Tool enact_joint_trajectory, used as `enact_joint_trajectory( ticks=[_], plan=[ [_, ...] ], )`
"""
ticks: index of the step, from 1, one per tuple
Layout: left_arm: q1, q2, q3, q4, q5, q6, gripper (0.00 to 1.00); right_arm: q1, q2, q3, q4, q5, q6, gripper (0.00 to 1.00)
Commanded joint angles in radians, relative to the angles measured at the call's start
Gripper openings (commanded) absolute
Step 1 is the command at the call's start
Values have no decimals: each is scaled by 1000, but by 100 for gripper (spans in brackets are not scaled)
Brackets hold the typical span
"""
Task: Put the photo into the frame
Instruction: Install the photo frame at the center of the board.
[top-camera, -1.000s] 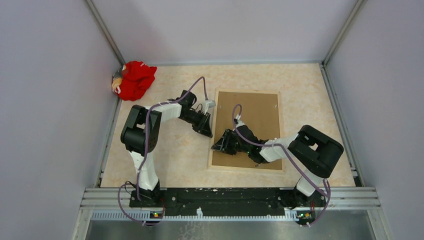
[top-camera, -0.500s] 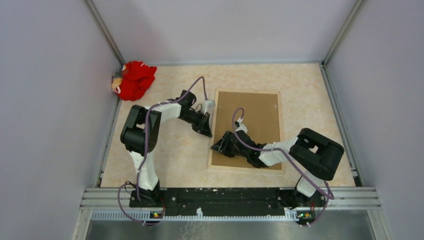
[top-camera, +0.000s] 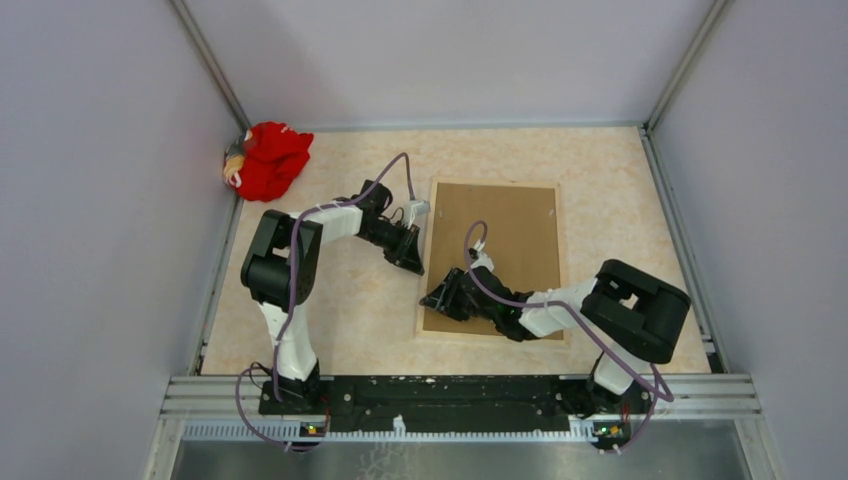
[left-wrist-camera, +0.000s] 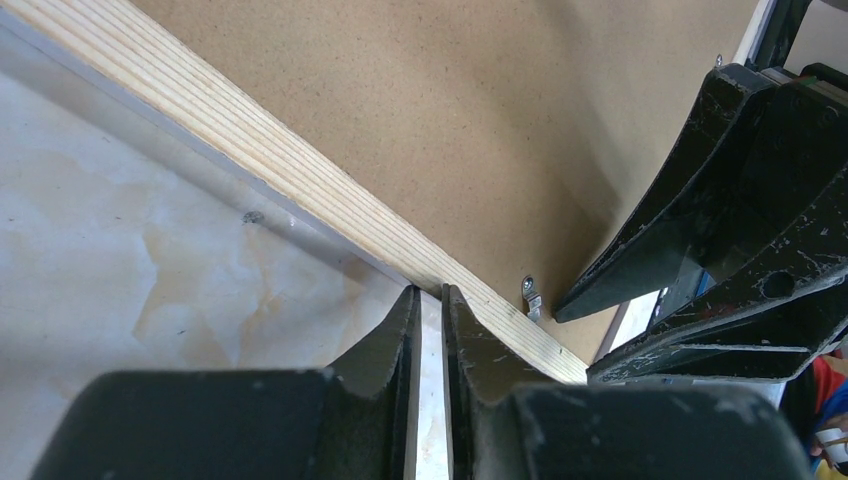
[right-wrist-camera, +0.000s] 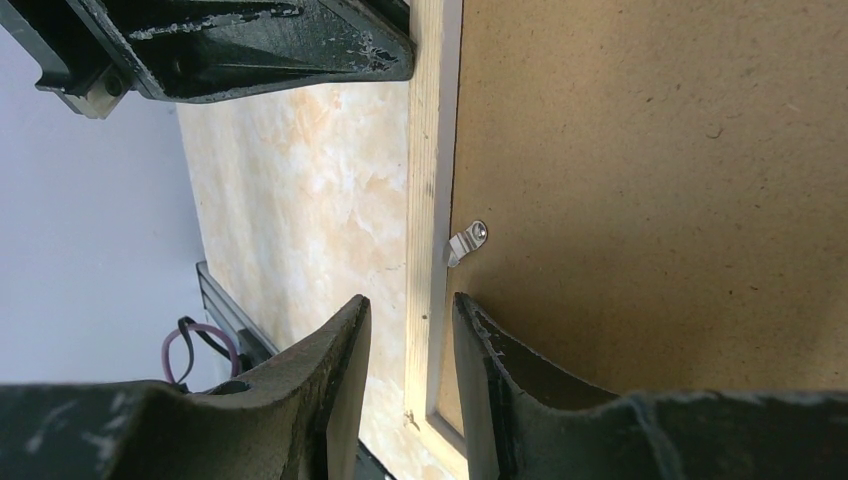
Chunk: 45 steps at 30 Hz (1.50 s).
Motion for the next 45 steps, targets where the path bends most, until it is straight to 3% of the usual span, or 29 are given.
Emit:
enact_joint_trajectory(
  ticks=[1, 45],
  plan=[
    [-18, 26, 15, 6, 2, 26, 16, 17, 15, -28, -87, 65, -28, 37],
    [-39, 33, -3, -5, 21, 58, 9, -2, 117, 7, 19, 176, -73, 34]
  ],
)
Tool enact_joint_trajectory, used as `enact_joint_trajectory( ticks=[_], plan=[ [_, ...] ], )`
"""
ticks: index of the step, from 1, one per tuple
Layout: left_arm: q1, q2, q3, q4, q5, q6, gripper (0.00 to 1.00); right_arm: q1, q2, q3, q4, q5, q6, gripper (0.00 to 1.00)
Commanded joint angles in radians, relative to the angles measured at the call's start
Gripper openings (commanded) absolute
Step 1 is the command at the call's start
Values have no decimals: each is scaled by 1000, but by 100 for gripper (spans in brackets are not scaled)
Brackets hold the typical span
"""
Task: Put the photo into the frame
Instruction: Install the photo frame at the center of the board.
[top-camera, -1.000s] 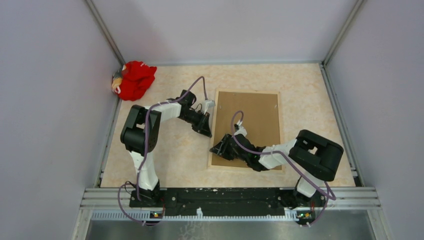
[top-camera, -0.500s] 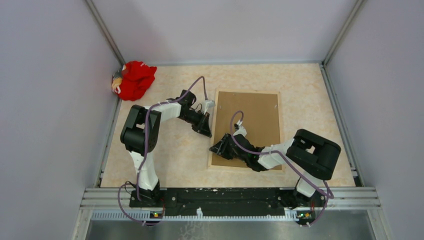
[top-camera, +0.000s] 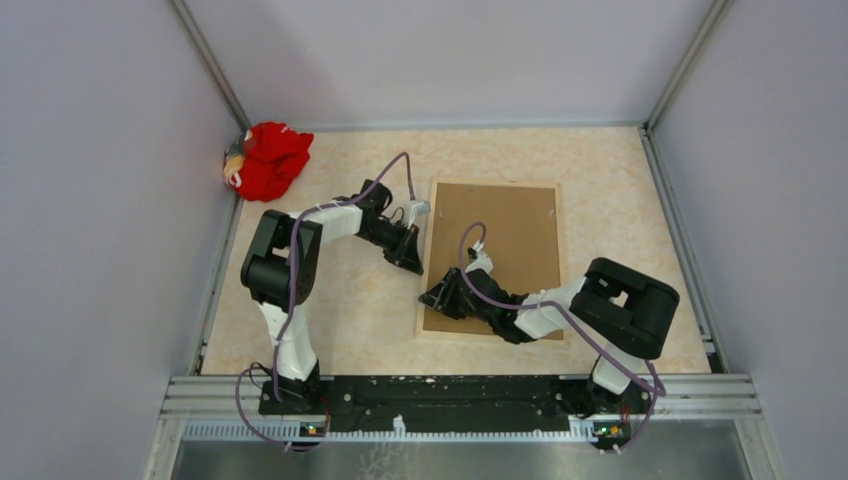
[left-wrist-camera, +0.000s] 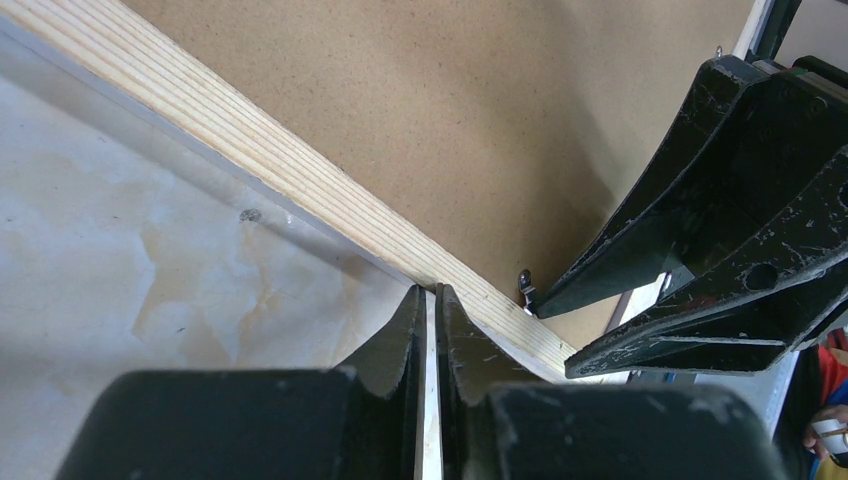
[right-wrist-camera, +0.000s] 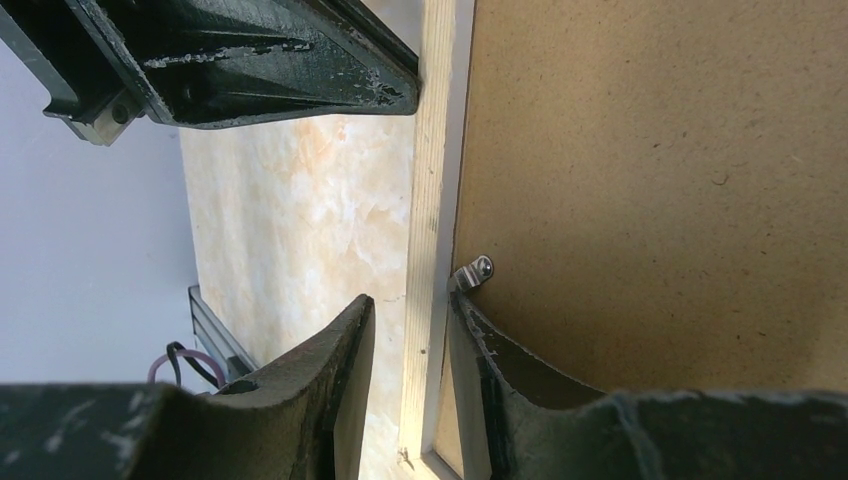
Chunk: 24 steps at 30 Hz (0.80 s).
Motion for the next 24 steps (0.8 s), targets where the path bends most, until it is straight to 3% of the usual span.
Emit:
enact_joint_trajectory(
  ticks=[1, 24],
  plan=[
    [-40, 34, -9, 11, 19, 36, 9, -12, 67, 9, -71, 102, -49, 34],
    [-73, 70, -5, -20, 28, 70, 2, -11, 116, -2, 99, 179, 4, 27]
  ],
)
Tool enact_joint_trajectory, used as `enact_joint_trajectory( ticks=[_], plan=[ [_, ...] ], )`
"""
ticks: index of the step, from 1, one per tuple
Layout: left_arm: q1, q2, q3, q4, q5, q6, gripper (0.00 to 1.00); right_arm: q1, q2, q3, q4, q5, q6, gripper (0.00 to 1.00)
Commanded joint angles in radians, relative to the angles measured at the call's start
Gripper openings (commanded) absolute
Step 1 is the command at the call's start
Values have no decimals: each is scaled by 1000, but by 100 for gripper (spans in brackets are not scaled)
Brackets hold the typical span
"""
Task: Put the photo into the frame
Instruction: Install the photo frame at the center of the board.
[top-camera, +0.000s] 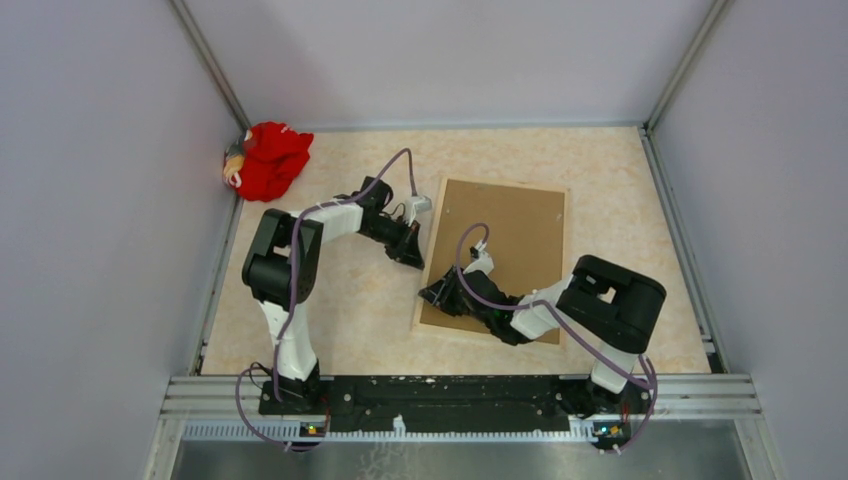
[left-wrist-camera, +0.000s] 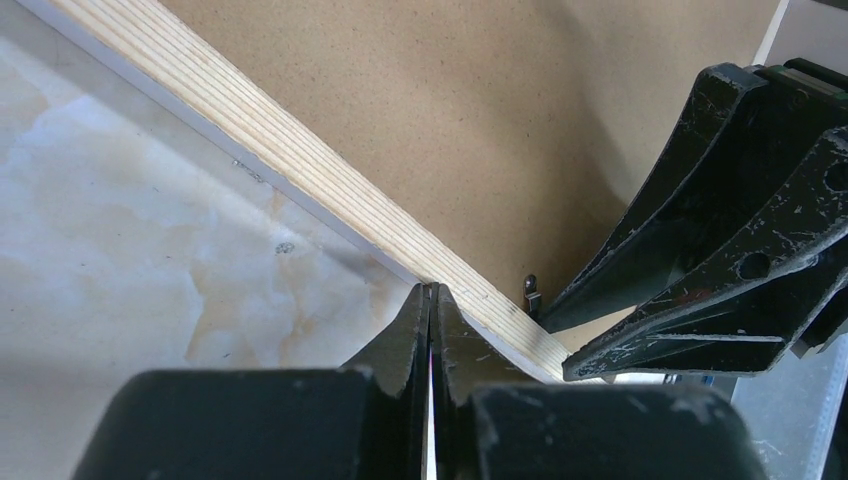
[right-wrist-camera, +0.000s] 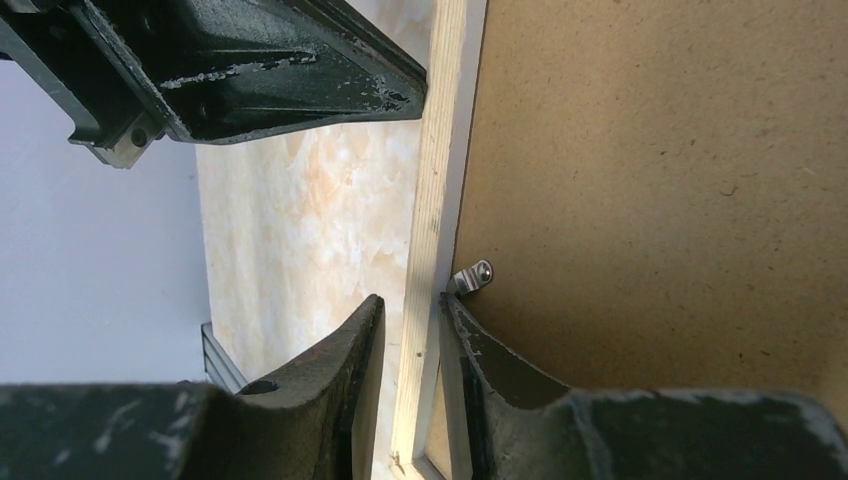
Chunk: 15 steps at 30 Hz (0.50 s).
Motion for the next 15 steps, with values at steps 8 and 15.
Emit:
enact_joint_trajectory(
  ticks=[8, 15],
  plan=[
    [-45, 16, 33, -104, 11, 23, 1, -36, -176, -54, -24, 15, -135, 37],
    [-8, 58, 197, -107, -21, -27, 22, -227, -348, -34, -150, -114, -239, 44]
  ],
)
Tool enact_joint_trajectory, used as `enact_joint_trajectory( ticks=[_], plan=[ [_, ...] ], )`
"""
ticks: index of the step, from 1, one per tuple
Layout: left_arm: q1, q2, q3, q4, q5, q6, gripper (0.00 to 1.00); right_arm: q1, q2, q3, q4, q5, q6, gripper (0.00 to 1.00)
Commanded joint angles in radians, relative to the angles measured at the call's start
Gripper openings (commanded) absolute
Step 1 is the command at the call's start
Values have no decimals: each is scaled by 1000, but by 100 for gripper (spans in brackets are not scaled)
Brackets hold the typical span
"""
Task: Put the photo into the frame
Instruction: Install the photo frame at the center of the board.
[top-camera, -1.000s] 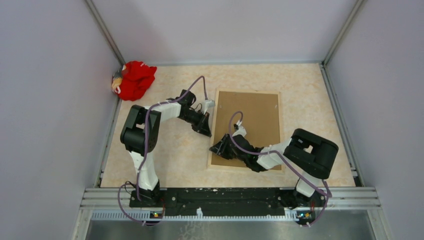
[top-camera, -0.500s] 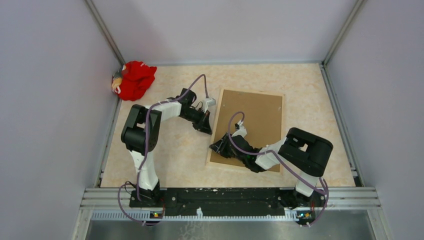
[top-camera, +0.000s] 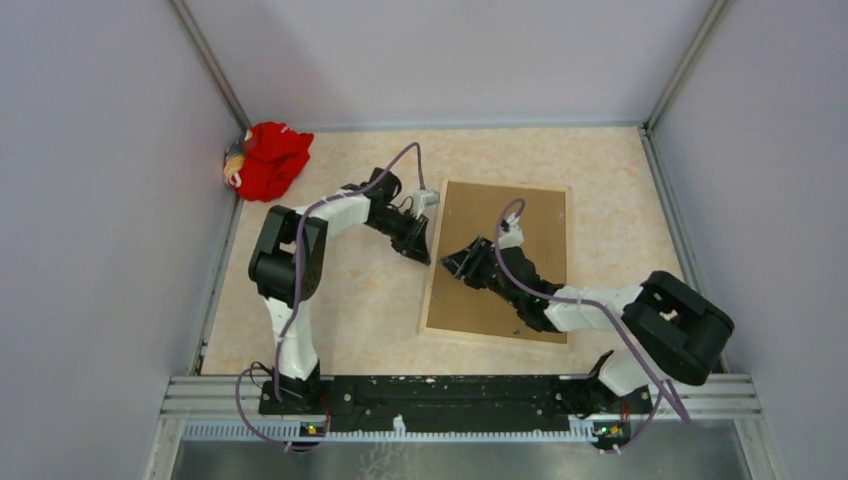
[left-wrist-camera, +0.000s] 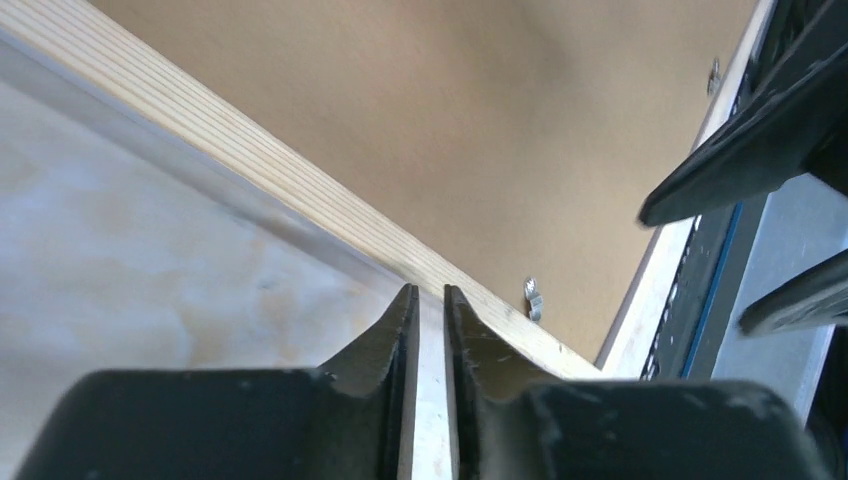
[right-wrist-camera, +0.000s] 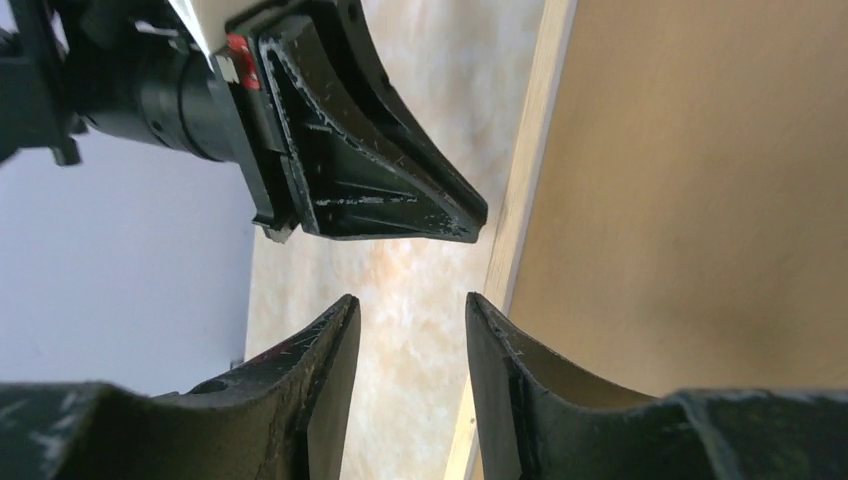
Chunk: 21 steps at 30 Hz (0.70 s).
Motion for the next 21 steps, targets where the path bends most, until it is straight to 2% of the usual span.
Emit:
enact_joint_trajectory(
  ticks=[1, 5, 10, 16, 21],
  plan=[
    [18, 59, 142, -8, -15, -32, 27, -132, -68, 32, -67, -86, -109, 44],
    [28, 124, 225, 17, -37, -60, 36, -259, -25, 104, -111, -176, -159, 45],
    [39, 224, 333, 46, -29, -115, 37, -375, 133, 215, -95, -267, -197, 45],
    [45, 277, 401, 77, -15, -152, 31, -424, 362, 423, -105, -339, -212, 44],
    [53, 300, 409, 75, -1, -150, 22, -427, 497, 553, -137, -355, -220, 43]
  ],
)
